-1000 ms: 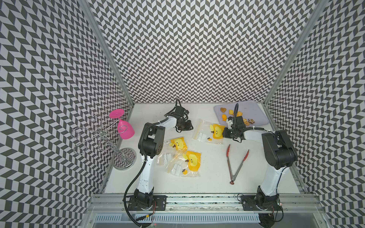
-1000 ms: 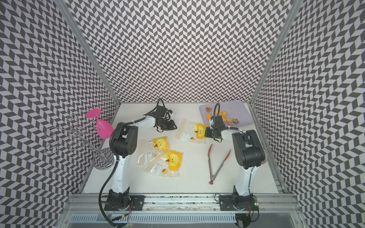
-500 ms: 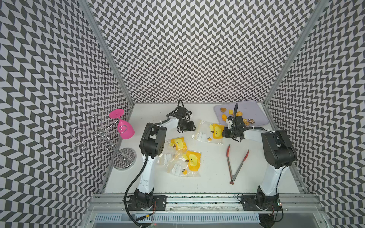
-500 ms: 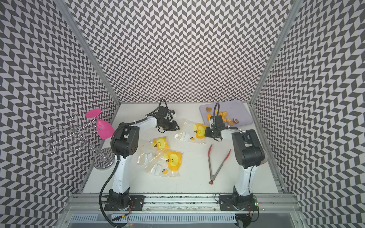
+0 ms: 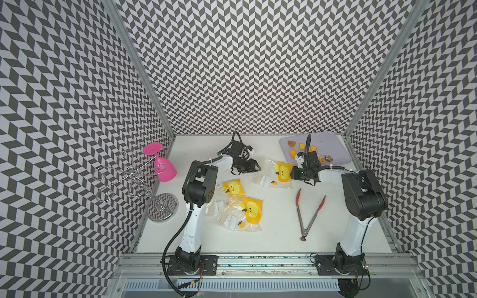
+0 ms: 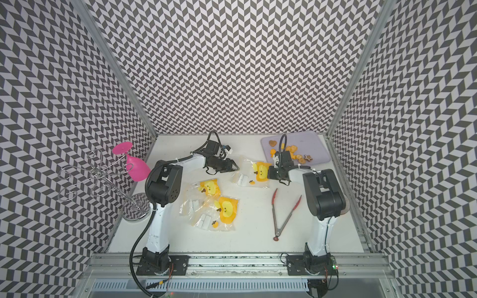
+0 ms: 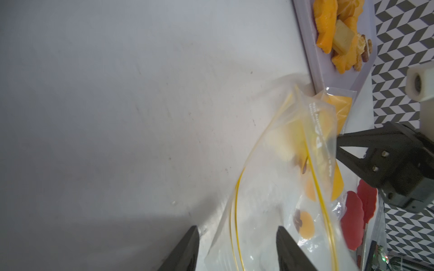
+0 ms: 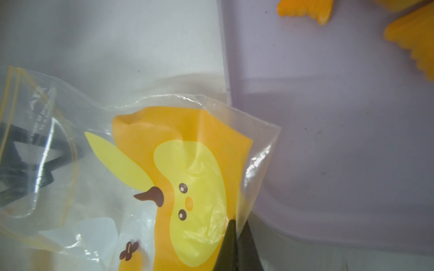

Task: Put the cookies into a resealable bag to prevent moisture
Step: Pick up the ziploc bag from the center of the board.

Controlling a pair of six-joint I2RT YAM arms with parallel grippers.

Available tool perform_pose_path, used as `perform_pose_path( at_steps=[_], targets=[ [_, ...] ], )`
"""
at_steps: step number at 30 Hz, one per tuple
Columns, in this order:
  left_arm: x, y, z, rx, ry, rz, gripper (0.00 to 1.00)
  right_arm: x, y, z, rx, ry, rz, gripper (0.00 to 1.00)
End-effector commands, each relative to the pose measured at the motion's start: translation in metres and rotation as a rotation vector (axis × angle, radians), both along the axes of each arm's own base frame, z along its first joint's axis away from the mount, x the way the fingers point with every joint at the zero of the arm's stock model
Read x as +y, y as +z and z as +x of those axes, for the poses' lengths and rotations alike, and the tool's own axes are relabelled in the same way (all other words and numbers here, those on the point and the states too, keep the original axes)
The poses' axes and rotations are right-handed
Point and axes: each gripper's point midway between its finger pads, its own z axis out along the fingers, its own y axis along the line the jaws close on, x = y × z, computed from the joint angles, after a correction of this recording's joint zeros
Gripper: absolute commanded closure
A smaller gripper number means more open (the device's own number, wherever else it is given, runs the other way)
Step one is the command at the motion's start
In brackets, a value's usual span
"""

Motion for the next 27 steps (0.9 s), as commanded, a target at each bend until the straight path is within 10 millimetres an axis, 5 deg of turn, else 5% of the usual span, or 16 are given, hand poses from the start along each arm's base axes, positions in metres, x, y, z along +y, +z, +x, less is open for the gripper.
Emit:
perform_pose_path(
  at_steps=[1, 8, 27],
  targets=[
    [-0.013, 0.012, -0.014, 0.011, -0.028, -0.053, 0.49, -0.009, -0.033, -0.021, 0.121, -0.017, -0.038, 1.00],
    [-0.017, 0.015, -0.020, 0.009, -0.033, -0.066, 0.64, -0.011, -0.033, -0.021, 0.126, -0.039, -0.036, 1.00],
    [-0.023, 0.044, -0.024, -0.022, -0.007, -0.200, 0.78, -0.019, -0.034, -0.020, 0.157, -0.104, 0.015, 1.00]
  ],
)
